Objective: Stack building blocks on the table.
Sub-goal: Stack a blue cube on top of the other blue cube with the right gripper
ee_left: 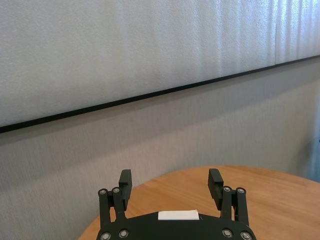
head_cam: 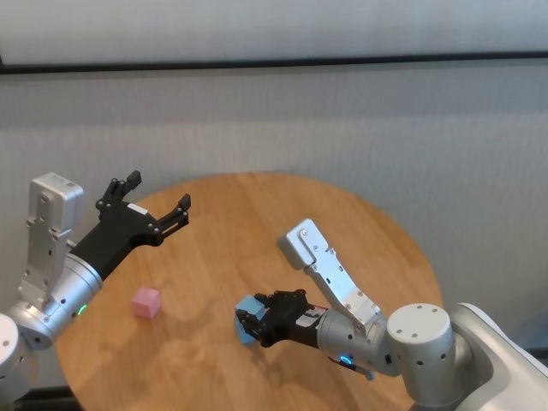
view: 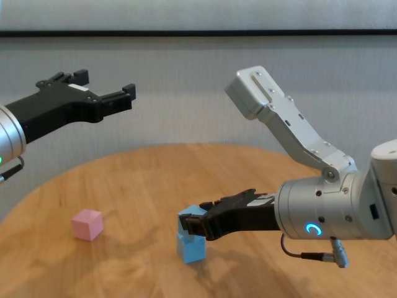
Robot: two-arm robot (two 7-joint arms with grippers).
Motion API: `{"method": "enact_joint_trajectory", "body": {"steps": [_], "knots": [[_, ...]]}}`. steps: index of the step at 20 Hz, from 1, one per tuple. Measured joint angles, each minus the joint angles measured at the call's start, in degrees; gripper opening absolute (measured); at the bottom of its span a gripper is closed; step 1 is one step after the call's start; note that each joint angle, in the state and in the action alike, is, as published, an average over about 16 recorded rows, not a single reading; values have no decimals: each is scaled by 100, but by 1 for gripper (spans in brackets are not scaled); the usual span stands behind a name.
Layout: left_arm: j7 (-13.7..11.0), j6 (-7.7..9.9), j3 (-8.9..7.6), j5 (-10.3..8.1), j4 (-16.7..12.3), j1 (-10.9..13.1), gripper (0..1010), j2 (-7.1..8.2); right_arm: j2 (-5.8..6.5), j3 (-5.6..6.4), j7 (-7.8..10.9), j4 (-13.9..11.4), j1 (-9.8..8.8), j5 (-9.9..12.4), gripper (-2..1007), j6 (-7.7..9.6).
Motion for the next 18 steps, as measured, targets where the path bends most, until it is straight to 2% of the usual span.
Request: {"method": "enact_joint_trajectory", "body": {"steps": [18], "knots": [[0, 0, 0, 0, 0, 0, 1000, 0, -95, -9, 111, 217, 125, 38, 369, 143]]}}
